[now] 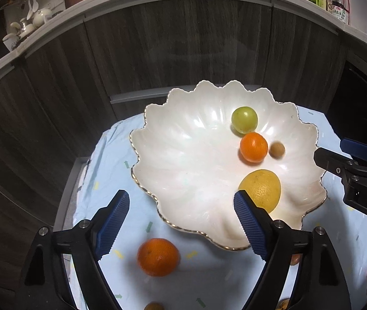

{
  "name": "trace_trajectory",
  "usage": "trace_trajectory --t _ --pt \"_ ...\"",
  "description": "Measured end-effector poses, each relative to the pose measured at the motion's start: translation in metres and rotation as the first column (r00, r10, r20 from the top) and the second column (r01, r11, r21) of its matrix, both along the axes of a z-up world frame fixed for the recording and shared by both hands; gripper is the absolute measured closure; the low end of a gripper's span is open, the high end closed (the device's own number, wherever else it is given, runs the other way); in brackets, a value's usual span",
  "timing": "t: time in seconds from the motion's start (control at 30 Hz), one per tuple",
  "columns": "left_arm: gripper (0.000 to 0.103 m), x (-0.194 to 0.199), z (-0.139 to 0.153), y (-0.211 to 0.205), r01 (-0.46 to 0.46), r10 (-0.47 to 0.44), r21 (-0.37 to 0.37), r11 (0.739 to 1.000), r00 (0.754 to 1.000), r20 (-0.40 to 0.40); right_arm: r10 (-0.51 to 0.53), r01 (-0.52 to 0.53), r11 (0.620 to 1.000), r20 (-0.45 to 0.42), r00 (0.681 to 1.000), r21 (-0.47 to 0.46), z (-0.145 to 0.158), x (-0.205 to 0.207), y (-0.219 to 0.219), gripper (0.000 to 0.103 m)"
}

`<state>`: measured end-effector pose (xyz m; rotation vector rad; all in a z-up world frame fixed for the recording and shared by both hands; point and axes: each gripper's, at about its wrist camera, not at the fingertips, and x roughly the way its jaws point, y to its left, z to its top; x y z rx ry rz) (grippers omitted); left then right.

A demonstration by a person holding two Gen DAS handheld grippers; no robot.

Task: Organize fruits
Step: 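Withdraw both open tools from the bowl toward the remaining fruits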

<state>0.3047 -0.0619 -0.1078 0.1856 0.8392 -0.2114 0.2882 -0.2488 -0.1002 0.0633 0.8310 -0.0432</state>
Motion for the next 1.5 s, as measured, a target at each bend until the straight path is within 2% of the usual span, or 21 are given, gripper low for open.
trace_trajectory --t 0.43,0.87,1.5 --pt "0.018 -0.023 0.016 0.007 -0.012 0.012 -0.005 1.0 1.0 0.021 -0.011 0.011 1.0 0.023 1.0 0.004 0.012 -0.022 0.0 0.036" --pt "0.018 -0.042 0.017 0.017 -0.024 0.024 -0.005 1.0 0.999 0.023 -0.009 0.01 1.0 0.034 0.999 -0.011 0.017 -0.041 0.007 0.036" --pt "0.018 -0.071 0.002 0.038 -0.055 0.055 0.017 0.998 0.998 0.023 0.029 -0.029 1.0 -0.019 0.999 0.011 -0.009 -0.063 0.025 0.036"
